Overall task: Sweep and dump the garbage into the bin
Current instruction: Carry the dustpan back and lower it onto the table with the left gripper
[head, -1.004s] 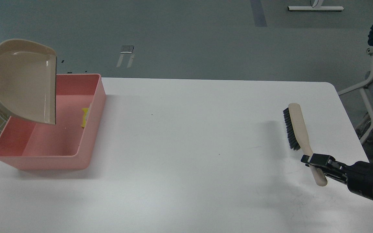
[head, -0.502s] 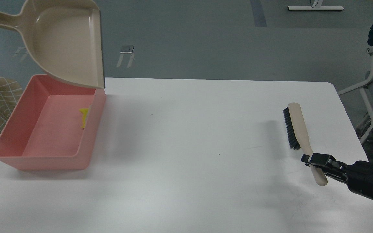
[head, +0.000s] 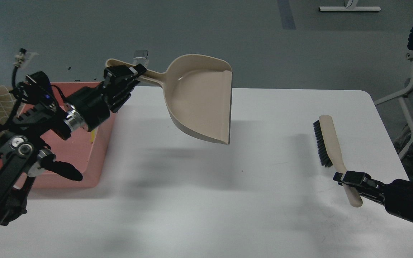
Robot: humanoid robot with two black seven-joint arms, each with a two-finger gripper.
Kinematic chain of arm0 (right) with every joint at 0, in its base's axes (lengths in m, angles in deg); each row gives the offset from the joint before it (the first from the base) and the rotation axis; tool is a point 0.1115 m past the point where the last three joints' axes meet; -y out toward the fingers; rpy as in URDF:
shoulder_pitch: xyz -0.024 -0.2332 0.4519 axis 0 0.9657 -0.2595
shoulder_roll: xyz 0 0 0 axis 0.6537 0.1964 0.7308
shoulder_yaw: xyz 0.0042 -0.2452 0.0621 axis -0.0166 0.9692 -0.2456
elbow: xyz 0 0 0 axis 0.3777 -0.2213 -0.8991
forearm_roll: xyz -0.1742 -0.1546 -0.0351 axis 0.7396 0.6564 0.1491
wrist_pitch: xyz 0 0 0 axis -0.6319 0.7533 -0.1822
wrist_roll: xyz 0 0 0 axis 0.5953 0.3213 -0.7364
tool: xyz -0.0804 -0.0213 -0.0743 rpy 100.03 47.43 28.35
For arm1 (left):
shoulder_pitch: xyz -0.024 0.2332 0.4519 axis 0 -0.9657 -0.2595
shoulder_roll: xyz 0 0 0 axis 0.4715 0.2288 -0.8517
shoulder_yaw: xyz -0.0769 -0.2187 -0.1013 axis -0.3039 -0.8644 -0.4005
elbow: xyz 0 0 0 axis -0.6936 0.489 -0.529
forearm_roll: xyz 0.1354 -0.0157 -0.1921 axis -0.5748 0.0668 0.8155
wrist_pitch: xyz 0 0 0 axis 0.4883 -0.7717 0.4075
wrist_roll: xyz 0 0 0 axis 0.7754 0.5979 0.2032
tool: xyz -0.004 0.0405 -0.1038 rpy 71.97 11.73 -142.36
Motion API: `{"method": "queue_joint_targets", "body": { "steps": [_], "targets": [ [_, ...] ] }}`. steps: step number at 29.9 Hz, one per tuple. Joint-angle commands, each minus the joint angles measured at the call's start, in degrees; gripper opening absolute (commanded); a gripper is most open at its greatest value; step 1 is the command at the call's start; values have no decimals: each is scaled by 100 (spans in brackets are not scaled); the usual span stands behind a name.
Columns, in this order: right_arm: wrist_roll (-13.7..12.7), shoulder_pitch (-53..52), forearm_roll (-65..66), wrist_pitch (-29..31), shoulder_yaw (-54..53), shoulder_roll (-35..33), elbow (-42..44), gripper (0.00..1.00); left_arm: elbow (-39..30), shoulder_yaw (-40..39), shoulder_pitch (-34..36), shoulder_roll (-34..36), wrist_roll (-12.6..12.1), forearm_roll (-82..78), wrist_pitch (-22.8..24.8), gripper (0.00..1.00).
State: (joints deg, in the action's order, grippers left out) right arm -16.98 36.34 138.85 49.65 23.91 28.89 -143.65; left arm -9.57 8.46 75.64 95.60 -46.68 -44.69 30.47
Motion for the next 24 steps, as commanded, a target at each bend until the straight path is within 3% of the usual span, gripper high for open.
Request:
{"method": "queue_joint_targets", "body": {
  "steps": [1, 9, 17, 24],
  "targets": [
    [-5, 0, 1, 0, 0, 0, -12, 0, 299, 446, 11, -290, 37, 1, -489, 0],
    [3, 0, 1, 0, 9, 9, -12, 0, 1205, 561, 170, -975, 98, -595, -806, 0],
    [-6, 9, 1, 0, 17, 9, -12, 0, 1311, 1298, 135, -1029, 256, -720, -1008, 0],
    [3, 18, 1, 0, 26, 9, -12, 0, 1346, 1440, 134, -1038, 397, -905, -1148, 0]
  ]
}}
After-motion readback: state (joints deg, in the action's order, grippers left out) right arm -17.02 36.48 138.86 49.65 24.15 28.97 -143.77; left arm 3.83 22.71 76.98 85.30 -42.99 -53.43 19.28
